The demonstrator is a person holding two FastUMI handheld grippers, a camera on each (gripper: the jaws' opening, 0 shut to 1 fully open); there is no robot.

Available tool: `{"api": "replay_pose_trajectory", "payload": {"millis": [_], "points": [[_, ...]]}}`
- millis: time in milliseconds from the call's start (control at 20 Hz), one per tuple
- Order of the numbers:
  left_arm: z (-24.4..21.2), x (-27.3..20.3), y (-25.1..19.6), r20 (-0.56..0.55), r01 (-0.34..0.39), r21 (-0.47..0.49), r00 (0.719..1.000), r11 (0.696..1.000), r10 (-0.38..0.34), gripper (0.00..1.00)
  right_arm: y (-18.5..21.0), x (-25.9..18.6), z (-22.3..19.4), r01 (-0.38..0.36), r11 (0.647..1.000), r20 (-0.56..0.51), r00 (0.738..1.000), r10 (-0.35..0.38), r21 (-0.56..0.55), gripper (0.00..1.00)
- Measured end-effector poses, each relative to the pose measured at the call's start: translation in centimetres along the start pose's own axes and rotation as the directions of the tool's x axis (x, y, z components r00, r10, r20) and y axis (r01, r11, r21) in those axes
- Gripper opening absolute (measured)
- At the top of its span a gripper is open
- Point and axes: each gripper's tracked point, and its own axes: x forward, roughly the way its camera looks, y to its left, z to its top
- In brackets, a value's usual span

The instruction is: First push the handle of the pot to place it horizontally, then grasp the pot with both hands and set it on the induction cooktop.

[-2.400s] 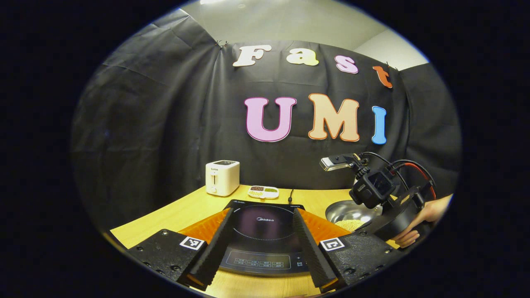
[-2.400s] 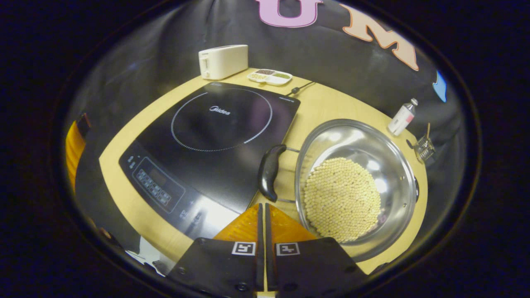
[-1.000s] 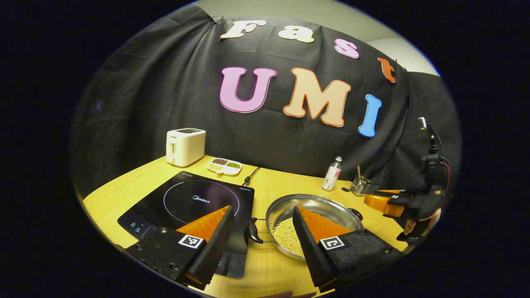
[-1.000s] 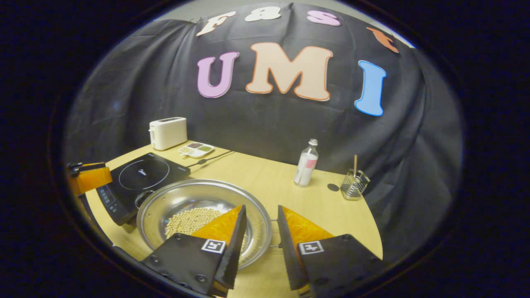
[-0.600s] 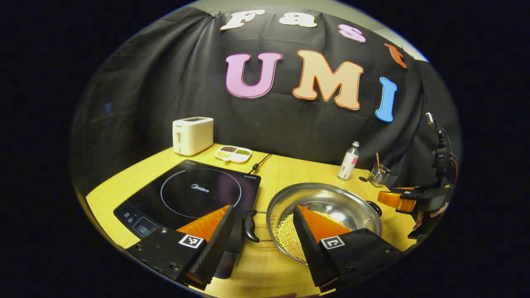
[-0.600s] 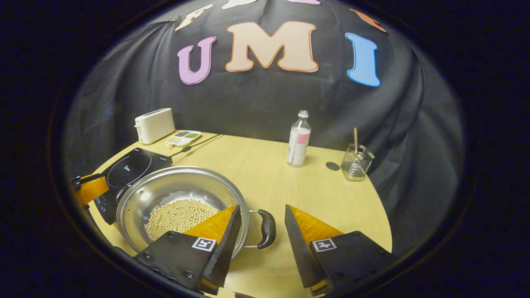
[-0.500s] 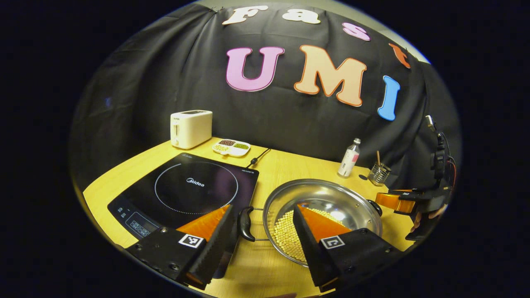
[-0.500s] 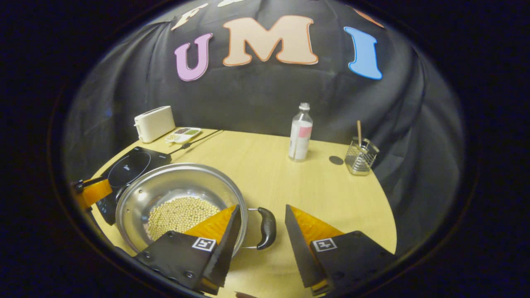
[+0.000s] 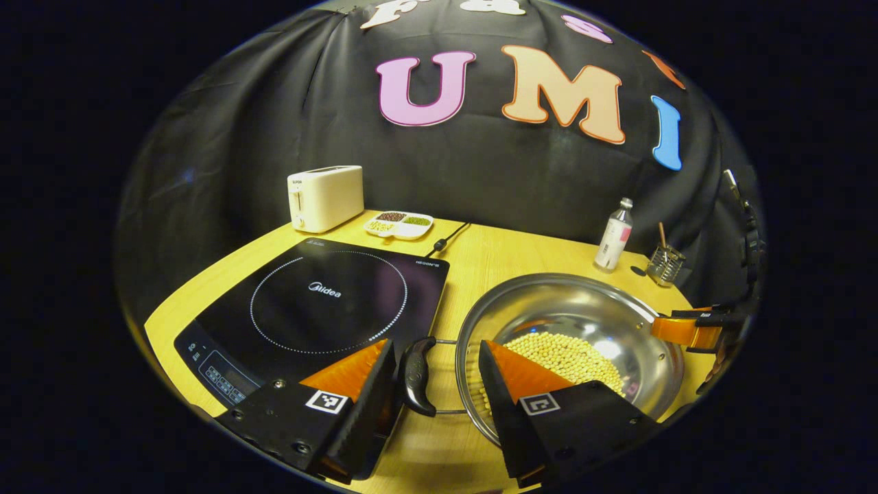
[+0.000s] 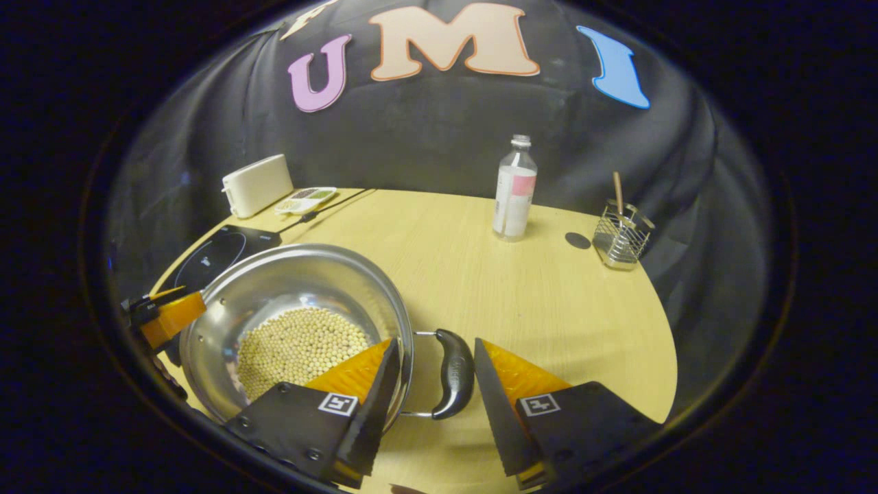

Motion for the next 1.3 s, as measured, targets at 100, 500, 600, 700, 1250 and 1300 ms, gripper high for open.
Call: {"api": "replay_pose_trajectory", "payload": {"millis": [100, 500, 600, 700, 1250, 1300], "points": [[-0.6, 0.6, -0.1, -0.024, 0.007, -0.013, 1.000, 1.000, -0.007, 0.76, 0.3, 0.1, -0.1, -0.006, 1.000, -0.001, 1.000, 0.006, -0.009, 0.71], [-0.3, 1.7, 0.2, -0.026, -0.014, 0.023, 1.000, 1.000, 0.015, 0.65, -0.3, 0.2, -0.5, -0.010, 0.999, -0.024, 1.000, 0.012, 0.051, 0.58], [0.0, 2.0, -0.2, -0.022, 0.001, 0.035, 1.000, 0.999, 0.000, 0.63, -0.6, 0.0, -0.6, 0.003, 0.998, -0.025, 1.000, -0.002, 0.064, 0.53], [0.2, 2.3, -0.7, -0.020, 0.025, 0.063, 1.000, 0.998, -0.024, 0.59, -0.9, -0.2, -0.6, 0.024, 0.996, -0.019, 1.000, -0.022, 0.083, 0.50], [2.2, 3.5, -1.0, -0.013, 0.082, 0.088, 0.997, 0.993, -0.081, 0.58, -1.1, -1.3, 0.2, 0.088, 0.982, 0.015, 0.996, -0.092, 0.166, 0.42], [2.6, 3.5, -1.0, -0.009, 0.086, 0.091, 0.996, 0.992, -0.086, 0.57, -1.0, -1.6, 0.4, 0.093, 0.981, 0.017, 0.995, -0.098, 0.171, 0.42]]}}
